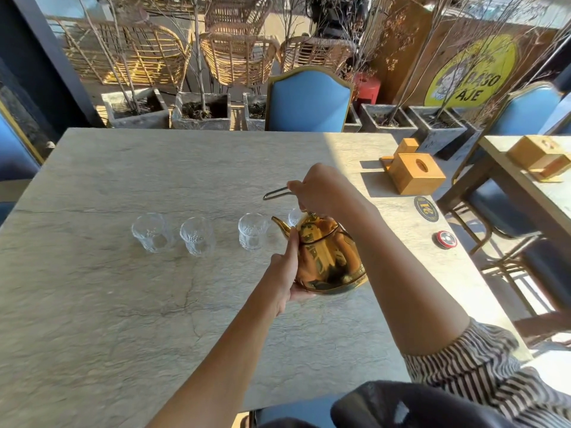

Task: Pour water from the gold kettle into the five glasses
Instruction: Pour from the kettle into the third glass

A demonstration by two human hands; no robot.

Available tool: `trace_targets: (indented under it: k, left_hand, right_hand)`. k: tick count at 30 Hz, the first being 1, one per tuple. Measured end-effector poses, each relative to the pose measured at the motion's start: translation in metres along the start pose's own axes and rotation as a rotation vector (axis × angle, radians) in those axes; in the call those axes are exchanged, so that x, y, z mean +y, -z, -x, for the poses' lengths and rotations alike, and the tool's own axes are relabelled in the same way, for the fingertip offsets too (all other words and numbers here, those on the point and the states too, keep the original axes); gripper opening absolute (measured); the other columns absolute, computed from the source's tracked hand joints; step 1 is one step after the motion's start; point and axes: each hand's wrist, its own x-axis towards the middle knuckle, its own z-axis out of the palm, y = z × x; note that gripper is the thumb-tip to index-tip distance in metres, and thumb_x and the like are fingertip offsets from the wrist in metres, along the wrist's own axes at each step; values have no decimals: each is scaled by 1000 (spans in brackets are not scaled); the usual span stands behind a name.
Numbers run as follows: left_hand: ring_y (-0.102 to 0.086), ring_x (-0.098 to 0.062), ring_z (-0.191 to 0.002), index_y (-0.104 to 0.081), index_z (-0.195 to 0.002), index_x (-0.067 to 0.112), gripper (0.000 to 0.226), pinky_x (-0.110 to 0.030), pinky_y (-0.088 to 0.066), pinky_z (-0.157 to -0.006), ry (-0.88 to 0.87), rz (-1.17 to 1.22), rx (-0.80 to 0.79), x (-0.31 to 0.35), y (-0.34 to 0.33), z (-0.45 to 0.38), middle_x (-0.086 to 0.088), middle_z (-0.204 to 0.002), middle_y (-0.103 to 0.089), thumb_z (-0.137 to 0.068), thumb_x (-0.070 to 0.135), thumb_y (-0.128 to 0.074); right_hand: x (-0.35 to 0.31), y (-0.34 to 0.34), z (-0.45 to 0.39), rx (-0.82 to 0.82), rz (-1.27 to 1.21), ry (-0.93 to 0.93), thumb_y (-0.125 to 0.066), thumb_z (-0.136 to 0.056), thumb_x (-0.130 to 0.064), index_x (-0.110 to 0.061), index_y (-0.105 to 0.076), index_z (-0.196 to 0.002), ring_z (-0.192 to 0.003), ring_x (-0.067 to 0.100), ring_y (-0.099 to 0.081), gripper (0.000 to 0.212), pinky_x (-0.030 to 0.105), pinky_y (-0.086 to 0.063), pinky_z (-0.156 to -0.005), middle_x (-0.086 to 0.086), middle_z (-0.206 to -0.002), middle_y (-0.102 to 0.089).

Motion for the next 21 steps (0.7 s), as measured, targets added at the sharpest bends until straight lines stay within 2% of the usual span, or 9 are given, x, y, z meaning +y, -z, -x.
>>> trace_targets:
  k: [6,13,21]
  left_hand:
    - [-72,-35,-120,-52,-148,9,126,-35,-64,-52,-8,-1,-16,2,-3,3,-21,-137,-69,-52,90,-49]
    - [-73,-34,-119,-53,-147,10,129,-36,-65,-56,-11,-22,-25,3,-3,4,-20,-135,-70,-48,93,-48]
    - [-72,-34,-118,-57,-144,8,120,-35,-66,-55,-28,-56,-26,2,2,0,-20,-133,-71,-55,88,-48]
  right_hand:
    - [-4,9,5,3,23,22,-51,-96,-28,-7,-64,-71,-45,13,-48,36,24,-35,-44,-1,-53,-54]
    - [-6,13,6,10,36,33,-50,-96,-29,-8,-65,-65,-47,14,-50,40,24,-36,-45,0,-54,-55]
    - [2,3,1,59,5,23,-50,-96,-35,-3,-70,-74,-45,16,-49,44,24,-39,-47,2,-53,-55]
